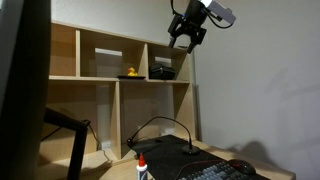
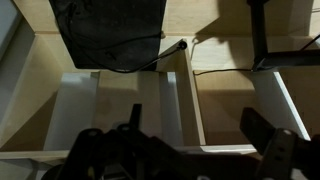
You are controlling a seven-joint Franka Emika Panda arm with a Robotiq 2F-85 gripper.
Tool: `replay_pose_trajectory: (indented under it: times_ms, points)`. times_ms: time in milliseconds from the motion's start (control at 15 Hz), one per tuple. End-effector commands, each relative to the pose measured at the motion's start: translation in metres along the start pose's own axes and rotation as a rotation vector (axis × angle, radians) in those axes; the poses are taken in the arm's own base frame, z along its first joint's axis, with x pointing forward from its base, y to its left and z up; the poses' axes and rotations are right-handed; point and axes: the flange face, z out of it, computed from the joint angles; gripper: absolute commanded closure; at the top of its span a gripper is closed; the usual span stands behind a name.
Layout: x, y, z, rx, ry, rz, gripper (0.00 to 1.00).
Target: Move the rubber duck to the top of the shelf
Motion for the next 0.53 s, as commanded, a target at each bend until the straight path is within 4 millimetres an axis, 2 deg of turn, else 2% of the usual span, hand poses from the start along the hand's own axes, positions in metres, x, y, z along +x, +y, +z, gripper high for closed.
replay_pose_trajectory:
  times_ms: [0,133,333,467]
  points:
    - [0.008,-0.006,0.031,-0.043,-0.019,0.008,0.00]
    - [0.040,-0.019,0.066,0.013,0.005,0.069,0.00]
    - [0.088,-0.034,0.082,0.040,0.096,0.182,0.00]
    - [0.119,-0.038,0.087,0.017,0.105,0.254,0.00]
